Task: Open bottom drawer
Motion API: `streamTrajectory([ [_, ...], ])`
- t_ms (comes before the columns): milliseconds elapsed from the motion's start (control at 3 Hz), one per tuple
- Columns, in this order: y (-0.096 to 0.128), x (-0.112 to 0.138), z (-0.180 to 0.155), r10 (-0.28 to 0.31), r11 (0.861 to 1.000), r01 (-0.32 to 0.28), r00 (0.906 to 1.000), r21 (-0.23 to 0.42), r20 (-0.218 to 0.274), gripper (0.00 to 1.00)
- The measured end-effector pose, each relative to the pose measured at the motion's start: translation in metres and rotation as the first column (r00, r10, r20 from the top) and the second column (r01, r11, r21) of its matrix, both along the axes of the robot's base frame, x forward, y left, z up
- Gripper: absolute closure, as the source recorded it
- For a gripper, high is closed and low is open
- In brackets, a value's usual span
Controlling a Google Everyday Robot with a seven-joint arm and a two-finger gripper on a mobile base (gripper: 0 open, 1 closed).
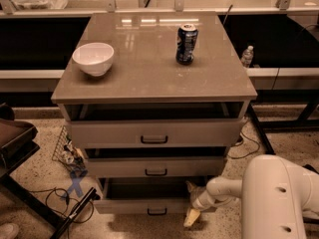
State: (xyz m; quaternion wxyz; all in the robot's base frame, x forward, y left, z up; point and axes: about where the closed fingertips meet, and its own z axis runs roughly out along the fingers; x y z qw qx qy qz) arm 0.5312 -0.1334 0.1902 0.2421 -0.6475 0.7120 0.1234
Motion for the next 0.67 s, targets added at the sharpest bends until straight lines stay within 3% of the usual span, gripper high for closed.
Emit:
streamTrajectory([
  [333, 0.002, -0.001, -0.001, 0.002, 1.000, -0.002, 1.0000, 0.001, -0.002, 0.18],
  [667, -0.005, -0.027, -0.013, -0.011, 0.999, 0.009, 0.9981, -0.032, -0.060, 0.41],
])
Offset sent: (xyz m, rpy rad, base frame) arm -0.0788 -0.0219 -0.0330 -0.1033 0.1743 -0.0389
